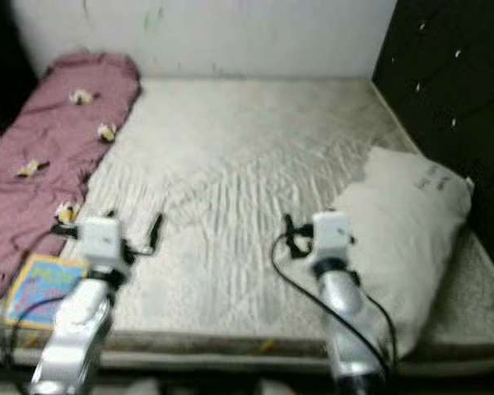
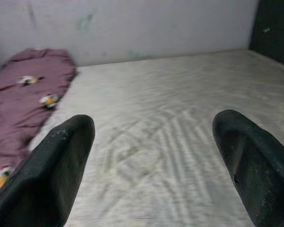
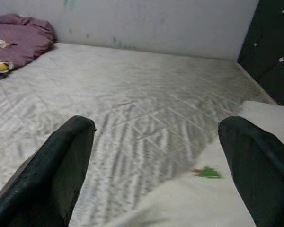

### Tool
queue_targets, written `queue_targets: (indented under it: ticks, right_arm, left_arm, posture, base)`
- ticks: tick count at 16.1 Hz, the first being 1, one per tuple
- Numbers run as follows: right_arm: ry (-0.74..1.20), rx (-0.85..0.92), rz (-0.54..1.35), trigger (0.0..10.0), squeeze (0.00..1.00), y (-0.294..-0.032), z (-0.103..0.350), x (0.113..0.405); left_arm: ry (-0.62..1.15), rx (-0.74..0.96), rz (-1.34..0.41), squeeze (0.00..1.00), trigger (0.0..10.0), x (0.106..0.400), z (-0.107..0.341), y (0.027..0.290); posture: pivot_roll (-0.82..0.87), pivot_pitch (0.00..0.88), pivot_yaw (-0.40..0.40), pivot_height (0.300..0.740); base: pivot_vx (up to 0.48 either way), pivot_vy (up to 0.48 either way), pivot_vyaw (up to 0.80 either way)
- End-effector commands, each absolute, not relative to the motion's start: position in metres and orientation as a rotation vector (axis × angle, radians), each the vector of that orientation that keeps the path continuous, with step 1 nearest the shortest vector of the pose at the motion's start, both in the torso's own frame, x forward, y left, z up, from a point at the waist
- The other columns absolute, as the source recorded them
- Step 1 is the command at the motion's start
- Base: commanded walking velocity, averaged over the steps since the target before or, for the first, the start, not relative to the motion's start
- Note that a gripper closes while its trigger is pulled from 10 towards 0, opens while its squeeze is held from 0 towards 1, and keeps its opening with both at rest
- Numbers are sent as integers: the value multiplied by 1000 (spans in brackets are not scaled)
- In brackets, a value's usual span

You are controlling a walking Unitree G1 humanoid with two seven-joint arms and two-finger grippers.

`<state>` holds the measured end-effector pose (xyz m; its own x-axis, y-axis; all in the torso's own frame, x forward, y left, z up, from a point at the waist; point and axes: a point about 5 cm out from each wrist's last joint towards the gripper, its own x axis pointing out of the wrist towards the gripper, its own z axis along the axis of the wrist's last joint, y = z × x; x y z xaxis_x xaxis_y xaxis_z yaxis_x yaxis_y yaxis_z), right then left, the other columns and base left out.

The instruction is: Clean up the room

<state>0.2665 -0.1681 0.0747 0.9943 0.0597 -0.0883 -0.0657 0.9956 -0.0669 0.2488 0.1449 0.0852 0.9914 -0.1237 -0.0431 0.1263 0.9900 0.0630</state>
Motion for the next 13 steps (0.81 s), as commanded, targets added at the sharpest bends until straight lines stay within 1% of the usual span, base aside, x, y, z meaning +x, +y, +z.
queue_targets:
  ticks: [1, 12, 13]
  right_arm:
    - [68, -67, 72, 10000, 0, -163, 80, 269]
    - [64, -84, 90, 10000, 0, -162, 82, 275]
    - [64, -84, 92, 10000, 0, -162, 82, 275]
  left_arm:
    - [39, 77, -109, 0, 10000, 250, 87, 151]
    - [32, 74, -103, 0, 10000, 252, 87, 149]
    - [30, 75, -104, 0, 10000, 253, 87, 149]
  posture:
    - [-55, 0, -7, 740]
    - [-55, 0, -21, 740]
    - [-54, 0, -22, 740]
  base:
    - [0, -315, 0]
    - [0, -317, 0]
    - [0, 0, 0]
